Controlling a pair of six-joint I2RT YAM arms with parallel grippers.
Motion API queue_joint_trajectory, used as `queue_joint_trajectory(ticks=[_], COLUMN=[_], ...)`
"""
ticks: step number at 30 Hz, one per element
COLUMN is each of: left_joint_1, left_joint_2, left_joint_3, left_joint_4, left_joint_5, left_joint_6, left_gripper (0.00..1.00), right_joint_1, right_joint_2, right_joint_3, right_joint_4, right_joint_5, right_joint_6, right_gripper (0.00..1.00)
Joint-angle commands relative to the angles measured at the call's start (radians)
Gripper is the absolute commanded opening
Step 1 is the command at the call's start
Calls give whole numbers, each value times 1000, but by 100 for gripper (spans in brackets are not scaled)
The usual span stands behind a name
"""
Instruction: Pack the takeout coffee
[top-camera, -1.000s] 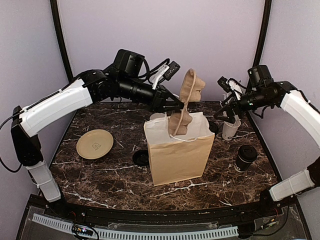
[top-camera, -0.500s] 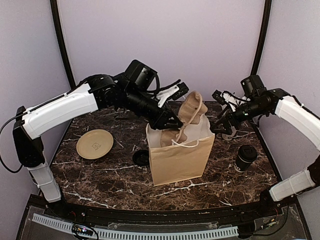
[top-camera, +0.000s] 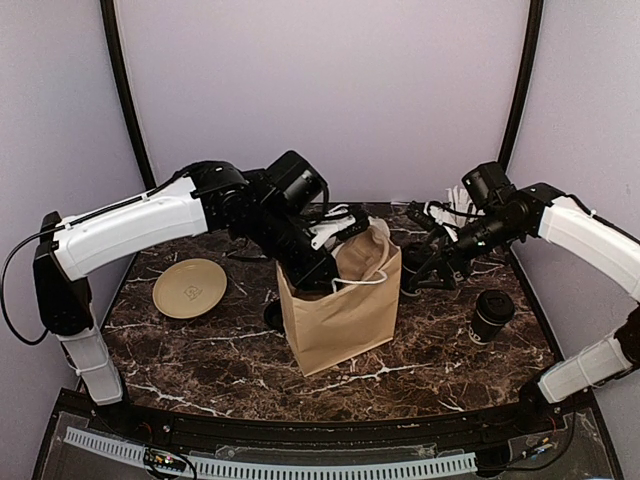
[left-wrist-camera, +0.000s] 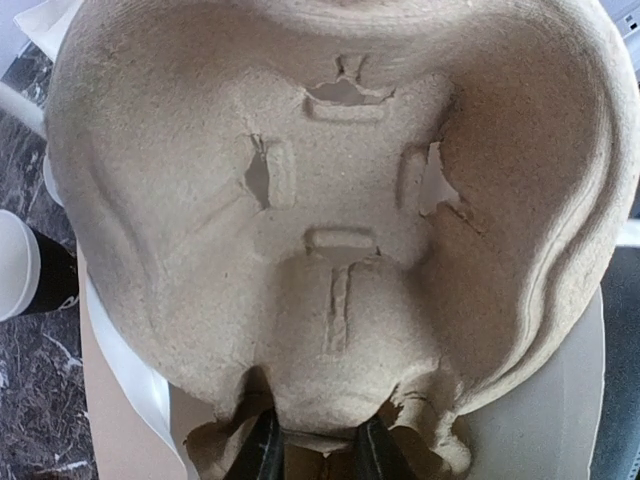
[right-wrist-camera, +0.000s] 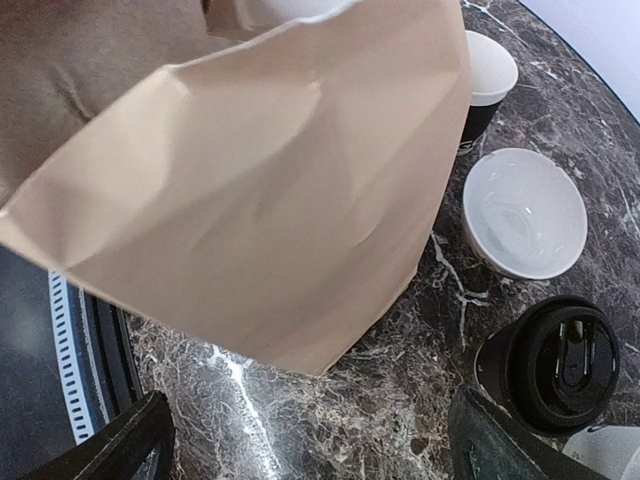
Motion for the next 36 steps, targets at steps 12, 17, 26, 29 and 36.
queue_joint_trajectory(ticks=[12, 17, 26, 29, 36], left_joint_1=[-75, -82, -99, -115, -142], left_joint_2=[62, 30, -6, -18, -45], left_joint_3=[88, 167, 176, 178, 234], left_joint_4=[-288, -290, -272, -250, -220], left_joint_5=[-144, -163, -84, -85, -215], left_joint_6=[-81, -100, -93, -85, -84], left_gripper=[14, 13, 14, 14, 14], right_joint_1=[15, 17, 18, 19, 30], right_joint_2=[6, 4, 6, 4, -9], right_joint_3=[-7, -9, 1, 3, 3], right_joint_4=[-24, -30, -38, -44, -67], right_joint_5=[-79, -92, -106, -120, -160], right_joint_6=[-32, -35, -38, -41, -64], right_gripper=[96, 96, 96, 96, 96])
